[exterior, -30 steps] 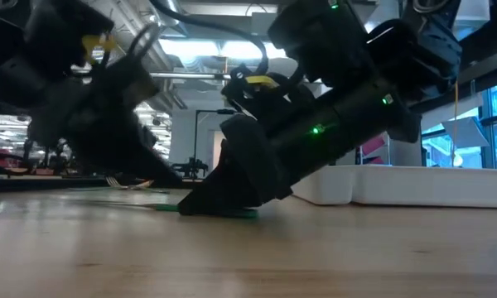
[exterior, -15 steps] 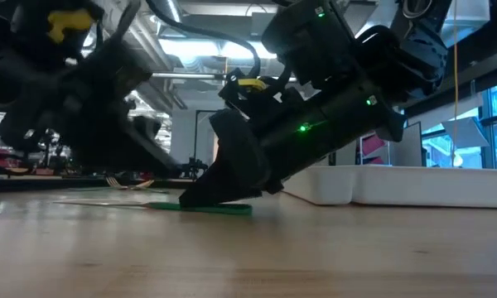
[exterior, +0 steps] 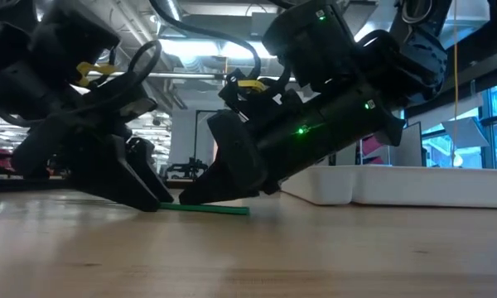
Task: Sort silverware
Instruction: Put the green knife into the silverware tray
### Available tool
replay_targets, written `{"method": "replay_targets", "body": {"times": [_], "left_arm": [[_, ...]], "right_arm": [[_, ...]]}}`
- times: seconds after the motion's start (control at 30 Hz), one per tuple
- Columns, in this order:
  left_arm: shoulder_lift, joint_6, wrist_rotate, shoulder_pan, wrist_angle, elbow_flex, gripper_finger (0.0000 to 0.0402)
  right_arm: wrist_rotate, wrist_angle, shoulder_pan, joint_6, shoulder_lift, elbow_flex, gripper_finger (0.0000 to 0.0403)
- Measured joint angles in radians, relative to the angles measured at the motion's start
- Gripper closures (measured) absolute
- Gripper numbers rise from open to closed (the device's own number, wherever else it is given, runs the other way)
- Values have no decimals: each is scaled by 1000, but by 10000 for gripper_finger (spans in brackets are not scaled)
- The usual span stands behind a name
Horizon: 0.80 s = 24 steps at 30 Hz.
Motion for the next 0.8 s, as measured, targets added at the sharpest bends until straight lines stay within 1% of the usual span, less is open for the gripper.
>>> {"method": "replay_targets", "body": {"times": [0.1, 0.23, 0.47, 0.57, 0.6, 0.63, 0.7, 0.8], "left_arm": [[9, -25, 31, 13, -8, 1, 210], [9, -52, 40, 10, -18, 1, 250], [10, -56, 75, 12, -12, 1, 339], [11, -59, 96, 12, 2, 1, 379], [12, -58, 103, 10, 10, 1, 387], [13, -61, 120, 9, 17, 1, 393], [14, -70, 126, 7, 32, 0, 394], [16, -73, 123, -10, 60, -4, 398]], "right_arm": [[-6, 0, 1, 0, 0, 0, 402], [-15, -28, 11, -6, -17, 0, 402], [68, -208, 57, -74, -132, -6, 401], [78, -262, 61, -68, -165, -8, 400], [71, -276, 62, -53, -172, -8, 399], [63, -285, 61, -38, -178, -8, 395], [62, -287, 61, -16, -179, -8, 380], [61, -284, 61, 12, -179, -8, 340]]}}
